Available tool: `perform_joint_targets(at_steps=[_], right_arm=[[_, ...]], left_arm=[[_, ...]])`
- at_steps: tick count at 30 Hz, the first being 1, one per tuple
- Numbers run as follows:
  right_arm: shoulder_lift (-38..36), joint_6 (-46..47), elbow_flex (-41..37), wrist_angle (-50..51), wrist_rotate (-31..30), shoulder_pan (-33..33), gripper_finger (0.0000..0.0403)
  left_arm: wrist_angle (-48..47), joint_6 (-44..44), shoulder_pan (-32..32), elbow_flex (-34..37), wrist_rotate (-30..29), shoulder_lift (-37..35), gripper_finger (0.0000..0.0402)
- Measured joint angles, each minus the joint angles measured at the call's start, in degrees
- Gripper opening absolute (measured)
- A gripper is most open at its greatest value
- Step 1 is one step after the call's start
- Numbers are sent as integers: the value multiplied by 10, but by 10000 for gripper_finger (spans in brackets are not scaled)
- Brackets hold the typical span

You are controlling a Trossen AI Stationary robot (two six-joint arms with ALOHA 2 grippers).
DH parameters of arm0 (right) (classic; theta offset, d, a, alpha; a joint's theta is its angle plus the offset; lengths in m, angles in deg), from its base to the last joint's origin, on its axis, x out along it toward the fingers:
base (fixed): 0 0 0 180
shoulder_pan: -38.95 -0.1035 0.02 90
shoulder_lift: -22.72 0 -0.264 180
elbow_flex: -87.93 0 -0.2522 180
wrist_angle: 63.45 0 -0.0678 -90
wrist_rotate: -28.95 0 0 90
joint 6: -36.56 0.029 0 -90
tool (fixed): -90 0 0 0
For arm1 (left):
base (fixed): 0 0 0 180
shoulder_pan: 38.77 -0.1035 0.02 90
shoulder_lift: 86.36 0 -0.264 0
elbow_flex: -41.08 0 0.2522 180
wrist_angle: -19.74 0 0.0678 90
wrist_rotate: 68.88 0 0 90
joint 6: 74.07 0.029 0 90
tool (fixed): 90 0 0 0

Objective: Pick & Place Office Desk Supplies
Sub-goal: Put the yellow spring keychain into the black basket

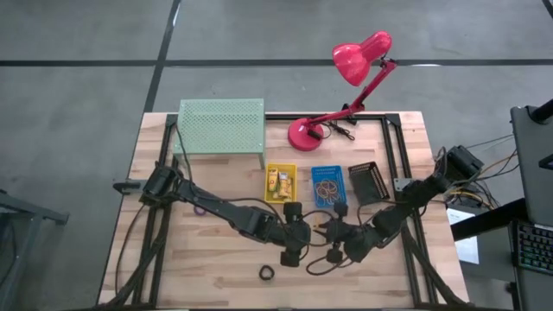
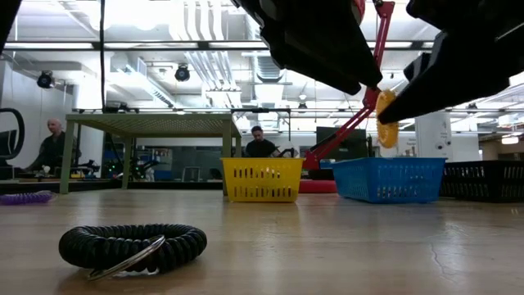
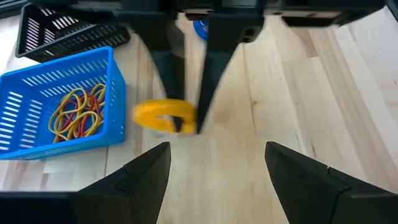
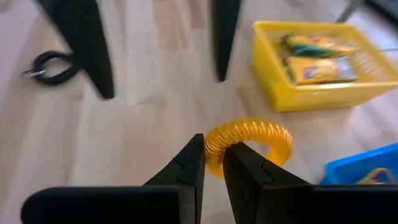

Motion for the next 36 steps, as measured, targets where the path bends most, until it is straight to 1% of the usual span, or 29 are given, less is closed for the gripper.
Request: perform_joint_targets(at_steps=[2,6,13,15,17,21,23,26,30,33,36], right_arm=[[-4,18,0,0,28,0,44],[-16,42,0,10,64,-1,44],[-52,47,0,55,67,-1,44],[-73,77,1,80,68,-1,44],[-100,122,8,134,76,-1,44],[-157,245,33,295,102,-1,43],[-182,307,46,374,109,-1,44],[-217,367,63,474,110,0,44],[-253,429,86,573,108,1,43],[-269,488,100,629,100,3,43],[-273,550,103,667,82,12,43]], left_arm=[[0,0,0,0,0,0,267],[0,0,-1,0,-2,0,267],[0,1,0,0,-2,0,267],[0,1,0,0,-2,0,267],[0,1,0,0,-2,0,267],[0,3,-1,0,-2,0,267],[0,23,-1,0,-2,0,267],[0,45,-2,0,-2,0,267],[1,48,-5,0,-16,-6,268],[2,61,-7,0,-46,-17,268],[6,103,-8,0,-84,-30,268]])
